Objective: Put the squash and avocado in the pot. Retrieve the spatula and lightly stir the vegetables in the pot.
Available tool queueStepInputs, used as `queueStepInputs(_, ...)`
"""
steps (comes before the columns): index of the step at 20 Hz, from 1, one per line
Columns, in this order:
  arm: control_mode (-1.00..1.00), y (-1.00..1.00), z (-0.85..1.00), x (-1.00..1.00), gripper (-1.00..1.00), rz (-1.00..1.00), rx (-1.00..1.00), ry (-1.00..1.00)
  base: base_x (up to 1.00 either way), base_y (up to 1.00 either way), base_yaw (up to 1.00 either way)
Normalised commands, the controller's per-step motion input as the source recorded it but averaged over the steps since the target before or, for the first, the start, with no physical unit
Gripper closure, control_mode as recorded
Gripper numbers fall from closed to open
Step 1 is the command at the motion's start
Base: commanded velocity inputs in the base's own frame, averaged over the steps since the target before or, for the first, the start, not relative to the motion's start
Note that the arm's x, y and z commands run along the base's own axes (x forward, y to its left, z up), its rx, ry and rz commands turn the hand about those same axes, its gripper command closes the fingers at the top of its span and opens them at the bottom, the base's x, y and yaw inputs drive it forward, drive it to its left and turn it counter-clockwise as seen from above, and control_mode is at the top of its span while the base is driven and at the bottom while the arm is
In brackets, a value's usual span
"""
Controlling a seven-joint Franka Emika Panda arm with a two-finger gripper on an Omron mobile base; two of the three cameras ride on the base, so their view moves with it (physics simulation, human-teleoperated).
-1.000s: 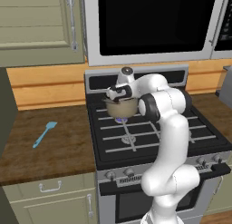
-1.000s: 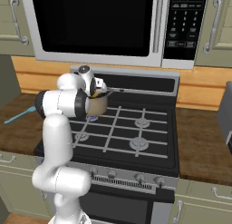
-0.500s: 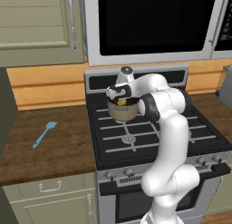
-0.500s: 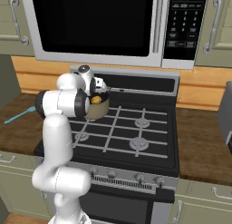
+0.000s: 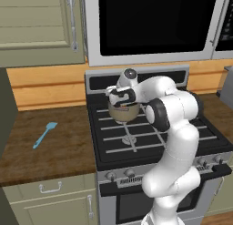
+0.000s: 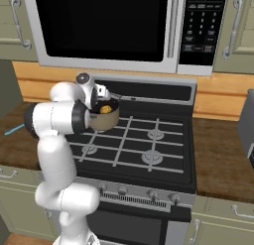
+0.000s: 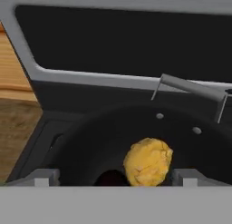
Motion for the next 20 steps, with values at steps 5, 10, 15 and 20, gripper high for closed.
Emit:
queueStepInputs(5,-1.0,0.18,0.21,-1.0,-1.0,-0.15,0.13,-0.05,0.0,0.0,0.0)
queueStepInputs(10,-1.0,0.46,0.48,-1.0,-1.0,-0.14,0.09,-0.09,0.0,0.0,0.0)
queueStepInputs(15,-1.0,0.81,0.15,-0.73,-1.0,-0.1,0.06,-0.08,0.0,0.0,0.0)
queueStepInputs(20,-1.0,0.43,0.01,-0.26,-1.0,0.09,0.0,0.08,0.0,0.0,0.0)
